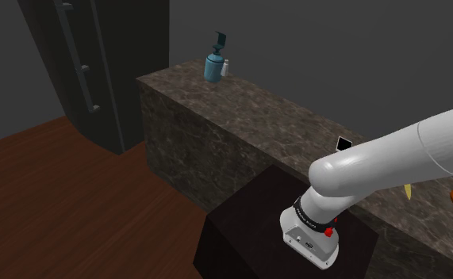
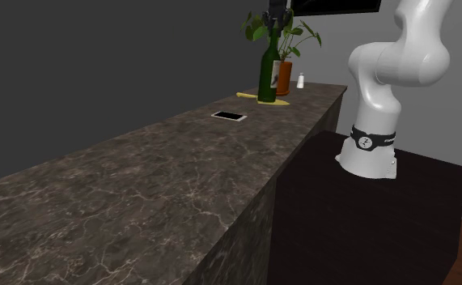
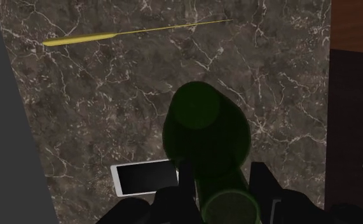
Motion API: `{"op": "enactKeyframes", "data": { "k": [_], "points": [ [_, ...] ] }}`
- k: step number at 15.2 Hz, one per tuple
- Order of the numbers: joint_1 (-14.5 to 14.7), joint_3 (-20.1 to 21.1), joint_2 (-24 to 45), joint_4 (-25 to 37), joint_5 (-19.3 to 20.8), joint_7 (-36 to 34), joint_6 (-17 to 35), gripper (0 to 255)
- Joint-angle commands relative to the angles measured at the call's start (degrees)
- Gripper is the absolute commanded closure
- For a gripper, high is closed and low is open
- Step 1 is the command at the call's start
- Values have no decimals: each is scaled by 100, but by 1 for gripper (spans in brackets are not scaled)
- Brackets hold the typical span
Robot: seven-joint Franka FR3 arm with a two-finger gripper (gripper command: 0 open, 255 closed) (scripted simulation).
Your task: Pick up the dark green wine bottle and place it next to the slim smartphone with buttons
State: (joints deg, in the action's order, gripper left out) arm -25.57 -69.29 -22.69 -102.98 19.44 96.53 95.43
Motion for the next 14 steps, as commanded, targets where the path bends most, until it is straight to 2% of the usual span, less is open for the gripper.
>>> {"op": "enactKeyframes", "data": {
  "k": [1,8,14],
  "points": [
    [-12,-28,-21,-152,29,-13,147,255],
    [-47,-140,-80,-681,129,-70,654,255],
    [-47,-140,-81,-681,130,-71,654,255]
  ]
}}
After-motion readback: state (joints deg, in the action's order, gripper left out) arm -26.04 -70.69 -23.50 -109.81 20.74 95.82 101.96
